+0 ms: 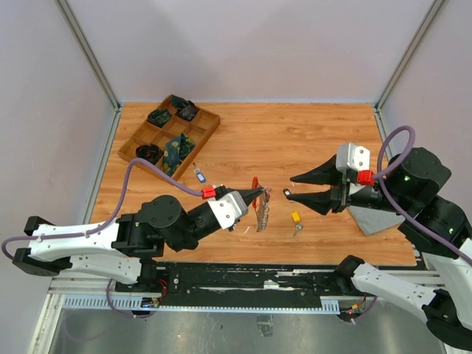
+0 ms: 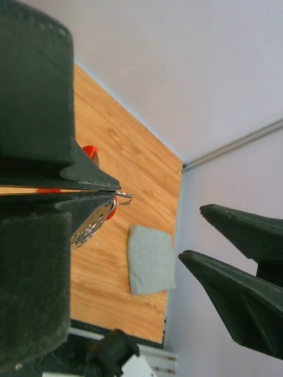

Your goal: Put the keys on the keyring

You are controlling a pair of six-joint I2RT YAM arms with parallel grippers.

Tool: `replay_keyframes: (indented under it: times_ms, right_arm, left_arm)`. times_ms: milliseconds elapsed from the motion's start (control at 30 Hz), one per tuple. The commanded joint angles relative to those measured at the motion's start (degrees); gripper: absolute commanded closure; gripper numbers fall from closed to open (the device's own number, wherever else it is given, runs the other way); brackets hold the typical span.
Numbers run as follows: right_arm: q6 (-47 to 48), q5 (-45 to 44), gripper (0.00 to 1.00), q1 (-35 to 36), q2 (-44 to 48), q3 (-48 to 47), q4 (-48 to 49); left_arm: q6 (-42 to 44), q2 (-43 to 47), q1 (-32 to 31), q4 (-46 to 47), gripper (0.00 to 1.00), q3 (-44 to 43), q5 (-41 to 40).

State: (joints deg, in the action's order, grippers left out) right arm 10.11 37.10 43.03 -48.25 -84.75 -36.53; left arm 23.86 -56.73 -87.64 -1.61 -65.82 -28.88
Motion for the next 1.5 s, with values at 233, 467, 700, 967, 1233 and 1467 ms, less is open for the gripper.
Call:
replay_keyframes:
  times_ms: [233, 467, 700, 967, 1233, 1467]
  right_arm:
    - [0.63, 9.28, 0.59, 1.18, -0.22, 2.90, 8.10]
    - [-1.26, 13.94, 0.59, 1.15, -0.79, 3.61, 9.18]
    - [-5.06, 15.82, 0.62, 1.18, 0.07, 6.34, 13.69]
    - [-7.58, 16.92, 0.67, 1.12, -0.07, 7.77, 16.69]
    - [-8.04, 17.29, 0.74, 1.16, -0.43, 8.10, 16.61]
    - [-7.96, 19.22, 0.79, 1.17, -2.06, 7.54, 15.22]
  left_arm:
    - [-14.55, 5.06, -0.61, 13.11, 0.99, 5.78, 9.77]
    - [-17.77, 6.44, -0.56, 16.99, 0.99, 8.39, 10.82]
    - [-18.32, 6.58, -0.56, 18.28, 0.99, 8.96, 11.83]
    - [-18.25, 6.13, -0.60, 18.57, 0.99, 9.04, 12.01]
    - [-17.99, 5.43, -0.53, 18.83, 1.00, 9.05, 12.24]
    - [-17.86, 5.27, -0.59, 19.23, 0.99, 9.30, 12.45]
